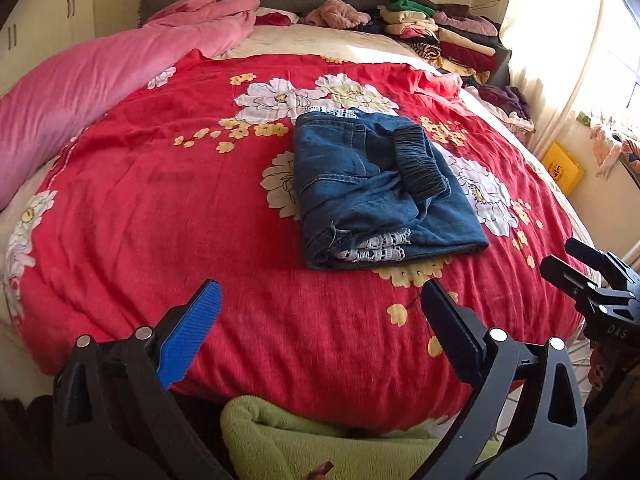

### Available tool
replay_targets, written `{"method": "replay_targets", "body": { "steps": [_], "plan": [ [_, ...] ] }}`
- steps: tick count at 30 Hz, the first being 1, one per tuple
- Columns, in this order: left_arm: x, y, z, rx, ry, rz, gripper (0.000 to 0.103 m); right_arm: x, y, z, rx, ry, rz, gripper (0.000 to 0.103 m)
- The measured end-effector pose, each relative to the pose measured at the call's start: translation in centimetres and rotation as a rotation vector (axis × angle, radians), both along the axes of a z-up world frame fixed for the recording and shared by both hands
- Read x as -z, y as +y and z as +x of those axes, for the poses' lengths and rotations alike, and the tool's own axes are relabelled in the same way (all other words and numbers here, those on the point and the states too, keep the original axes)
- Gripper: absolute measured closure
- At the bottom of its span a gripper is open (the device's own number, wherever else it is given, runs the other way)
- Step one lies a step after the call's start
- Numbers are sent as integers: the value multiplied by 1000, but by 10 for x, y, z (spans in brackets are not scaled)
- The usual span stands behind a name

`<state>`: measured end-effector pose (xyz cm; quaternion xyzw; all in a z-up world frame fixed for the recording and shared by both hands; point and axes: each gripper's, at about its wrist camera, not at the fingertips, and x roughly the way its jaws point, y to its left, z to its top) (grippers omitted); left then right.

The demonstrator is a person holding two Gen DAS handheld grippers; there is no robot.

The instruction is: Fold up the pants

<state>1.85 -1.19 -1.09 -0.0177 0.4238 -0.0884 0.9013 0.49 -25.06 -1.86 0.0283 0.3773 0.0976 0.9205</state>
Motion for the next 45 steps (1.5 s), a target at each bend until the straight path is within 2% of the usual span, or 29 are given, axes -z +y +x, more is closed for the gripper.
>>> {"method": "replay_targets", "body": {
  "steps": [45],
  "plan": [
    [-5,-8,-13,11,-11,33,10,-7,0,-8,7,-4,-7,5]
  ]
}}
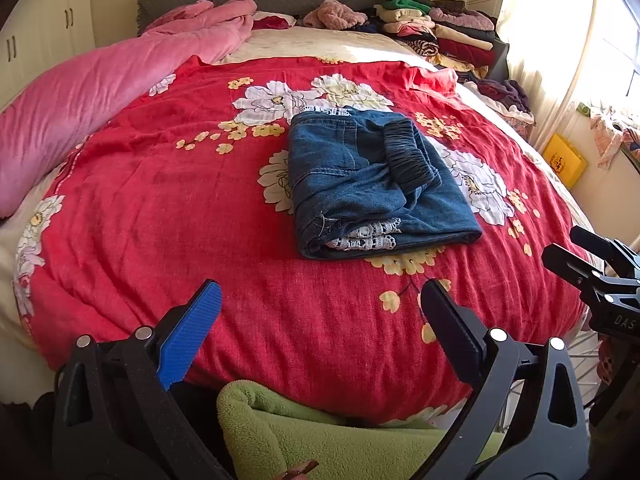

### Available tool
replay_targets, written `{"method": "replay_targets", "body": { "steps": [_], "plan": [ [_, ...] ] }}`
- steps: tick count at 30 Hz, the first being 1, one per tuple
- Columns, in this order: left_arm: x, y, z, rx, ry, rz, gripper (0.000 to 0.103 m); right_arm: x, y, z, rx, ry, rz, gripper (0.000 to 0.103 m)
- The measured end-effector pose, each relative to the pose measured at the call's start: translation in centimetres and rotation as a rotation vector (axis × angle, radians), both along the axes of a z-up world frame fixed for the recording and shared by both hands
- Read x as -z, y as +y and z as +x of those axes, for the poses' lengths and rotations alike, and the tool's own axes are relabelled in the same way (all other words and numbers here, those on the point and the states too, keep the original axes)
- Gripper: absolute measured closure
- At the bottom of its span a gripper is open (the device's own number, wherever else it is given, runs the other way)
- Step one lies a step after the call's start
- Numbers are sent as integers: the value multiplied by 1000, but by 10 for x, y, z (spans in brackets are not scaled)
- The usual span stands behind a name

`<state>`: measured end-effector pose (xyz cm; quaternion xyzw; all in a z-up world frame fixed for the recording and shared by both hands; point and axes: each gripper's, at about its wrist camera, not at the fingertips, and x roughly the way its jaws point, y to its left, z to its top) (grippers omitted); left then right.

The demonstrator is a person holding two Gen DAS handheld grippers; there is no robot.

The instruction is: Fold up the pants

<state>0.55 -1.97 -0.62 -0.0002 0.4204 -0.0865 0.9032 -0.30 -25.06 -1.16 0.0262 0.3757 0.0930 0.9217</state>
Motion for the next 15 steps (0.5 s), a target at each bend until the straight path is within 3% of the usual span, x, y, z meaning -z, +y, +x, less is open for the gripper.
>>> {"method": "replay_targets", "body": {
  "steps": [15],
  "plan": [
    [4,-2,-1,15,14,13,10,2,-1,2,6,10,-10,5]
  ]
}}
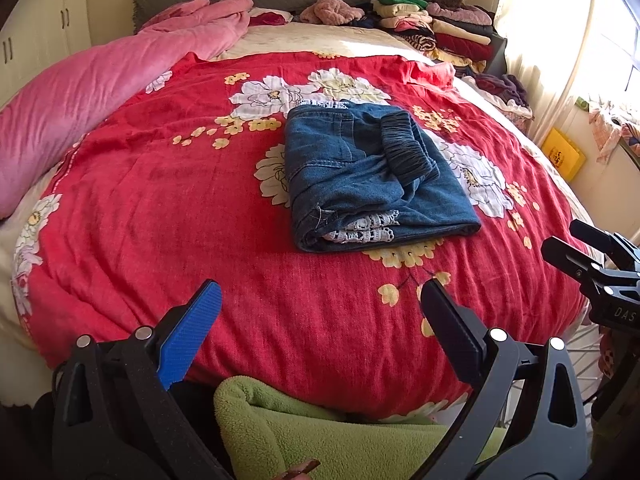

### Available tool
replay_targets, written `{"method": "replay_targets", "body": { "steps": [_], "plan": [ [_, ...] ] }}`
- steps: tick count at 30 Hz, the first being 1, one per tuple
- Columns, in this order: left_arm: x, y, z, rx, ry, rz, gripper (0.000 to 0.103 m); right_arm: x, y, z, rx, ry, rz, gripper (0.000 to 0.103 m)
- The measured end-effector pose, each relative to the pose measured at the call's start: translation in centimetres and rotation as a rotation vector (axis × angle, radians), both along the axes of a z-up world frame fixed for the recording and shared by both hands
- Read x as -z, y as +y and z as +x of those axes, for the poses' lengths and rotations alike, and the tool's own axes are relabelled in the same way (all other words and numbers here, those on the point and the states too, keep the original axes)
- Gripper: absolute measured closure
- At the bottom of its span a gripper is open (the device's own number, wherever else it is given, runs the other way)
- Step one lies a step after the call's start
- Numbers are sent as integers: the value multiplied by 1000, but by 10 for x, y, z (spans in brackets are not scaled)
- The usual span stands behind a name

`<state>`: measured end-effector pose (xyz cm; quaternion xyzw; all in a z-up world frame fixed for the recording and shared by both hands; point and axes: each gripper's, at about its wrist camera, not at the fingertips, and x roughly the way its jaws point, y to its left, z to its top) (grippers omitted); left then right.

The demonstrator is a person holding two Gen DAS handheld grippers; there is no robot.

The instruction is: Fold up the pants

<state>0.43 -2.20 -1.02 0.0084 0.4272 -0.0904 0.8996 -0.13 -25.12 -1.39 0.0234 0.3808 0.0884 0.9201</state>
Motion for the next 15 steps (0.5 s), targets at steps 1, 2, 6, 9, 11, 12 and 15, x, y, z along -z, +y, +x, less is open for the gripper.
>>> {"method": "replay_targets", "body": {
  "steps": [1,2,6,9,11,12,15],
  "plan": [
    [0,0,0,2,1,4,10,0,-1,1,2,0,-3,5],
    [1,0,1,2,3,7,10,0,-1,1,5,-1,-8,5],
    [11,11,13,-69,54,32,10,3,-8,6,33,-3,-21,5],
    [15,37,26,-166,77,42,10,8,-16,13,64,3,-26,5],
    [12,59,33,-200,58,9,10,14,-27,21,102,7,-37,5],
    [10,75,40,-235,59,2,10,17,-35,27,124,9,-37,5],
    [9,125,71,-331,61,18,10,23,-65,46,202,2,-49,5]
  ]
}}
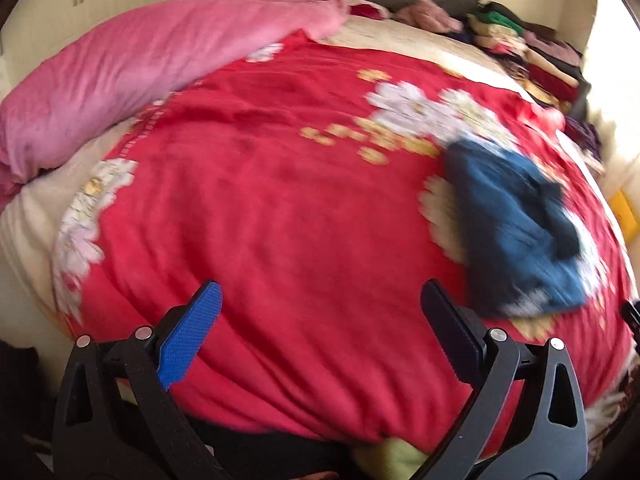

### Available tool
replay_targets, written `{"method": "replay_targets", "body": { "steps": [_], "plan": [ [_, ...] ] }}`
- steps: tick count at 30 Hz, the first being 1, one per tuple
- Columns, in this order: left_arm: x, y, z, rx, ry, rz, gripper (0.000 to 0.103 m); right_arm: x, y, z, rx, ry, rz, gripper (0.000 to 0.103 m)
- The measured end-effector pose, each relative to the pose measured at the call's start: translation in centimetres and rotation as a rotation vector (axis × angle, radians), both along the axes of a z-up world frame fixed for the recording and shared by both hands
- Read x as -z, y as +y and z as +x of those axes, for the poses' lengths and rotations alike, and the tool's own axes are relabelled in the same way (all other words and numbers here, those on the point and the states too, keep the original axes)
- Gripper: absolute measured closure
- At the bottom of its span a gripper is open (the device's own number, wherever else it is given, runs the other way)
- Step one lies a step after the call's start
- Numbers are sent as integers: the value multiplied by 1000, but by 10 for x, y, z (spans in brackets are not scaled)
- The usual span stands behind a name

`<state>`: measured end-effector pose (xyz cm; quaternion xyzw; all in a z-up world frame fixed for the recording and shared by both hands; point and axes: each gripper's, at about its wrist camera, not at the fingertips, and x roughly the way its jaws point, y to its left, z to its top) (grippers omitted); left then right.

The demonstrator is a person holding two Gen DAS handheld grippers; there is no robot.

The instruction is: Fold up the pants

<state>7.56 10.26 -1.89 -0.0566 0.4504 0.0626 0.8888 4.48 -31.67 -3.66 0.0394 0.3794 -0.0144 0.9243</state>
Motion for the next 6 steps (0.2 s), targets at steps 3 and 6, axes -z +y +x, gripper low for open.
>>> {"method": "replay_targets", "body": {
  "steps": [3,6],
  "plan": [
    [7,59,45,-89,54,19,10,2,-48,34,119,-16,-62,5],
    [18,120,90,-180,101,85,10,7,-106,70,240,-20,-99,5]
  ]
}}
